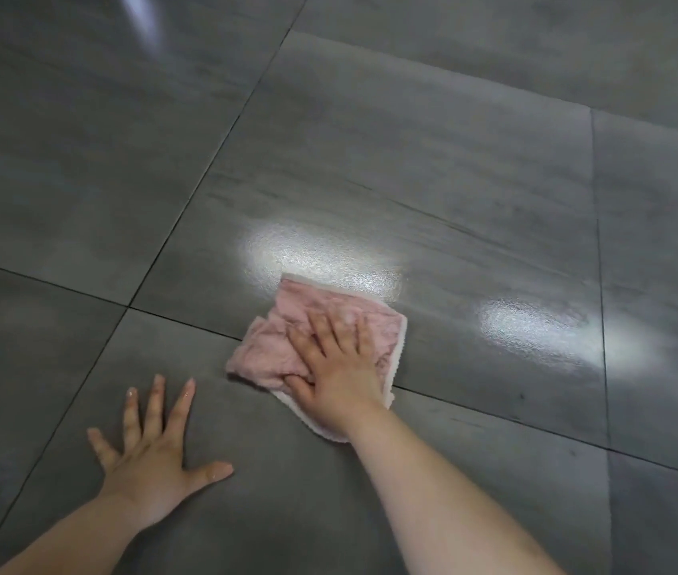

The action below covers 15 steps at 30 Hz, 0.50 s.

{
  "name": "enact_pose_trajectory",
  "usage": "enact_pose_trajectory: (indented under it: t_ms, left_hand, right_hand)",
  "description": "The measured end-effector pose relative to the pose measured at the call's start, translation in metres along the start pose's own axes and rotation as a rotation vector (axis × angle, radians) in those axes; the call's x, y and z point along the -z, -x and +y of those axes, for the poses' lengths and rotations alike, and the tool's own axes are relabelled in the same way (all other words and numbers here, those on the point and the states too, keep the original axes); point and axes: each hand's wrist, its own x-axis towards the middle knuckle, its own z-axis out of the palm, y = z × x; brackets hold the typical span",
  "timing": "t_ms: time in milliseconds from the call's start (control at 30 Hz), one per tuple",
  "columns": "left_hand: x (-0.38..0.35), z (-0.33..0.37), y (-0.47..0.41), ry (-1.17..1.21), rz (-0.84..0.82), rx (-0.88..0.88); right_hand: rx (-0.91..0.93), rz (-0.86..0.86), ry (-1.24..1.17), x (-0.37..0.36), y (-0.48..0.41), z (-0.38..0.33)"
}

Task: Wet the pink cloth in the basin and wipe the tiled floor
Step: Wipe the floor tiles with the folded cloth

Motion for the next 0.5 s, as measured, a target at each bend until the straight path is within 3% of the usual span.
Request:
enact_pose_trajectory:
  t_ms: [100,167,300,400,500]
  left_hand:
    - [0.004,0.001,0.001,-0.032,-0.007,0.006]
    - [0.005,0.002,0.004,-0.04,-0.01,0.001]
    - [0.007,0.002,0.005,-0.034,0.008,-0.009]
    - [0.009,0.002,0.006,-0.03,0.013,-0.005]
    - [0.011,0.008,0.009,-0.013,0.05,-0.009]
  right_hand:
    - [0.022,0.055,-0.023,0.006,0.005,0.028]
    - [-0.145,0.101,0.007,0.01,0.013,0.06]
    - [-0.677,0.193,-0.08,0.029,0.045,0.129]
    - [-0.85,0.206,-0.165,0.035,0.056,0.136]
    - [-0.925,0.189,-0.225,0.023,0.048,0.097]
